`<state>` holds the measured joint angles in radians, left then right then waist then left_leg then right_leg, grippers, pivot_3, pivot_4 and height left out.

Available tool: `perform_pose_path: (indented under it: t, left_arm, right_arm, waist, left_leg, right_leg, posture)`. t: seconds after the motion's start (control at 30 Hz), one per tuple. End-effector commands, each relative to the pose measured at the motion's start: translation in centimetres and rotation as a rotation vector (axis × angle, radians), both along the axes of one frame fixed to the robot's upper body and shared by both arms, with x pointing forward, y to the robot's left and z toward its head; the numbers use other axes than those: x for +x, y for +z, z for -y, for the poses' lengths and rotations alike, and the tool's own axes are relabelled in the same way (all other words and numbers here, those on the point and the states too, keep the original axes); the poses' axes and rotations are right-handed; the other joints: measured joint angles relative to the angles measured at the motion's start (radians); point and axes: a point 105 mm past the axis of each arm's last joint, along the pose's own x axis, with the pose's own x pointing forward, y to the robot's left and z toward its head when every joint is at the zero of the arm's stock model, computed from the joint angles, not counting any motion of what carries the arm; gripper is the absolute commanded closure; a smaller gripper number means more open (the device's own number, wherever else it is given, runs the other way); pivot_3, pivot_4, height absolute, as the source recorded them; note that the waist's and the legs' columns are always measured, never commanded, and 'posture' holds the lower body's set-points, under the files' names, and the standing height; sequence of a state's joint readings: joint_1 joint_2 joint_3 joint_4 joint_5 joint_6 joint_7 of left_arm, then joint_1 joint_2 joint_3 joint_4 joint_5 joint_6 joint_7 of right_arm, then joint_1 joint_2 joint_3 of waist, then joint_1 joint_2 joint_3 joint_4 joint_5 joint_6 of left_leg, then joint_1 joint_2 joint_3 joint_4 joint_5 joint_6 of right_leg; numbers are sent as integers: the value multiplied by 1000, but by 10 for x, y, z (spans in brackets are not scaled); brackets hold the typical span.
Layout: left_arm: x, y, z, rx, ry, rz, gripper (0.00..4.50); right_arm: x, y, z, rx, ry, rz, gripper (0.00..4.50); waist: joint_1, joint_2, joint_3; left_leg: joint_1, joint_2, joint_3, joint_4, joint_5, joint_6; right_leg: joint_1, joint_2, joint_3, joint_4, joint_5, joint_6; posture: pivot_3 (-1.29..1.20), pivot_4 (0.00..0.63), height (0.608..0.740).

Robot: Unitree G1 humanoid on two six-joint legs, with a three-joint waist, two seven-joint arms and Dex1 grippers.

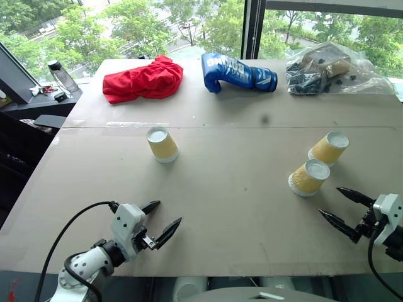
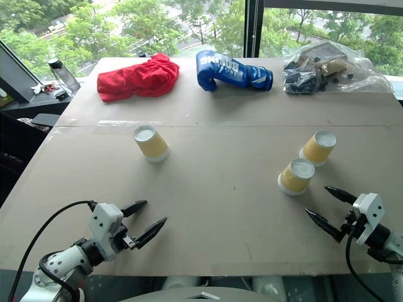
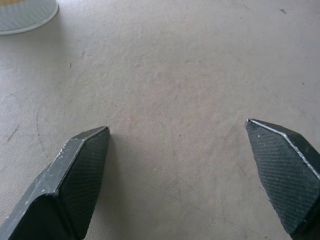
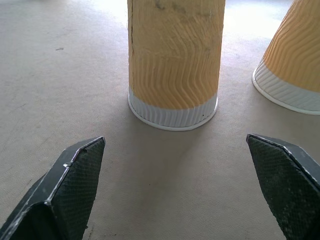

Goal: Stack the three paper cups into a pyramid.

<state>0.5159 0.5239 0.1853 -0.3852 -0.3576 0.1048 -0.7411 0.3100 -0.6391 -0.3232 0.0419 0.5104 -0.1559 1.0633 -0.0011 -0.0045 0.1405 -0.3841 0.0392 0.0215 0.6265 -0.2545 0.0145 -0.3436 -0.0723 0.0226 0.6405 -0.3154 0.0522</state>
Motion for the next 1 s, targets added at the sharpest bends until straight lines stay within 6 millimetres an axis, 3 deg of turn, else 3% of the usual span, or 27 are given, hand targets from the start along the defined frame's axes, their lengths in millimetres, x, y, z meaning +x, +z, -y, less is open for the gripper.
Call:
perform_pose_path:
  t: [0.03,0.33,0.57,0.67,1.0]
  left_arm:
    - [-2,-3,4,0,-7,-18,35]
    - [4,-3,3,6,-14,-7,35]
    - [6,7,10,-37,-95,37,35]
    - [9,19,13,-67,-138,71,35]
    - [13,96,41,-164,-489,163,35]
  right_arm:
    - [4,6,5,-23,-2,9,0]
    - [9,2,13,-36,-34,4,0]
    - [8,12,1,0,19,69,0]
    - [14,20,-6,30,23,103,0]
    - [39,45,-30,131,44,169,0]
  waist:
    - [0,0,0]
    - [7,0,0]
    - [8,0,0]
    - [8,-1,1]
    - [6,-2,2]
  left_leg:
    - [0,0,0,0,0,0]
    - [0,0,0,2,0,0]
    - [0,-1,0,3,0,0]
    - [0,0,0,3,0,0]
    - [-2,0,-2,6,0,0]
  right_leg:
    - [0,0,0,0,0,0]
    - [0,2,-1,1,0,0]
    - [0,7,0,2,1,3]
    - [0,8,0,2,2,3]
    - [0,8,-1,3,2,4]
  posture:
    - [0,150,740]
    - [0,150,740]
    - [0,150,740]
    - [0,150,740]
    - [0,150,740]
